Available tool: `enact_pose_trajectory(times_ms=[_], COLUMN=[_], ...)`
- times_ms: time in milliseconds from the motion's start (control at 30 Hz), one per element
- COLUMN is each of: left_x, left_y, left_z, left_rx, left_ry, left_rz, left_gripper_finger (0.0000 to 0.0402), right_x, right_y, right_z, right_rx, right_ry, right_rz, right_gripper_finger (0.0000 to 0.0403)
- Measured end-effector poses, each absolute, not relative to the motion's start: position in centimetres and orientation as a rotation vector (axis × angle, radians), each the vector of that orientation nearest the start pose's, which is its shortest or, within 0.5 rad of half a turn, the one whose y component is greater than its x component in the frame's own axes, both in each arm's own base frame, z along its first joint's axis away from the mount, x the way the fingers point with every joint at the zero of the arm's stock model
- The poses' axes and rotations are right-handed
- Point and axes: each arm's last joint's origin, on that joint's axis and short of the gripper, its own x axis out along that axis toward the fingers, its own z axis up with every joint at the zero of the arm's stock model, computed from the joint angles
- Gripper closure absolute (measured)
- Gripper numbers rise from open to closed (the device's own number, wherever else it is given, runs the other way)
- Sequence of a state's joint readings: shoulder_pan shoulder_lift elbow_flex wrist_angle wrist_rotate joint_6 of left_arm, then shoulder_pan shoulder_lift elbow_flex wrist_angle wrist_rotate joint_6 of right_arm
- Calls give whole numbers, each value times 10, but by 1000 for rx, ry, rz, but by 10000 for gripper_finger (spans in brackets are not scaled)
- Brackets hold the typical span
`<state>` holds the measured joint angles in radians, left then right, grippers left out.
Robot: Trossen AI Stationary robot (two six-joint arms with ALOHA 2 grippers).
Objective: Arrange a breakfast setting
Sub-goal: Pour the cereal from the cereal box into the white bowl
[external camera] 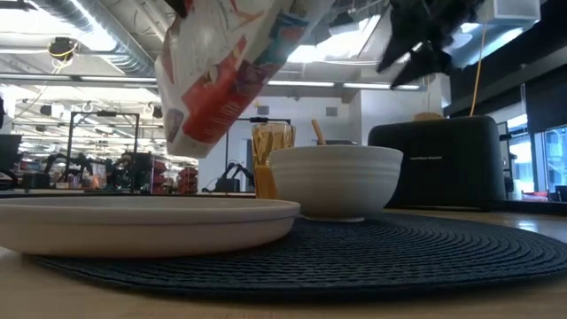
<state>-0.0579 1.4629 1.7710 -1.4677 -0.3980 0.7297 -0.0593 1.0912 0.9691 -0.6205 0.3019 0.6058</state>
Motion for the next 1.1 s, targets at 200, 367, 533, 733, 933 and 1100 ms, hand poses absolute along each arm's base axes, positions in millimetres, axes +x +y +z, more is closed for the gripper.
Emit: enact_pose_trajectory(times_ms=[200, 367, 533, 733, 933, 1100], left_x=[226, 204, 189, 187, 187, 190], left_y=[5, 13, 20, 22, 24, 28], left_z=[424, 438, 446, 448, 446, 441], left_rx=[816, 649, 515, 441, 421, 559], left_ry=[1167, 1088, 1021, 997, 1011, 1114], left_rz=[3, 138, 182, 165, 154, 200], left_gripper_finger=[327, 365, 397, 399, 400, 400], right_x=[234, 242, 242, 239, 225, 203], right_y=[-19, -17, -16, -20, -19, -21], right_z=[324, 349, 376, 408, 449, 473], right_rx=[422, 314, 184, 115, 4, -57], right_ry=[413, 173, -94, -167, -159, -42], right_rz=[-328, -175, -121, -114, -130, -241], right_gripper_finger=[158, 158, 158, 158, 157, 158])
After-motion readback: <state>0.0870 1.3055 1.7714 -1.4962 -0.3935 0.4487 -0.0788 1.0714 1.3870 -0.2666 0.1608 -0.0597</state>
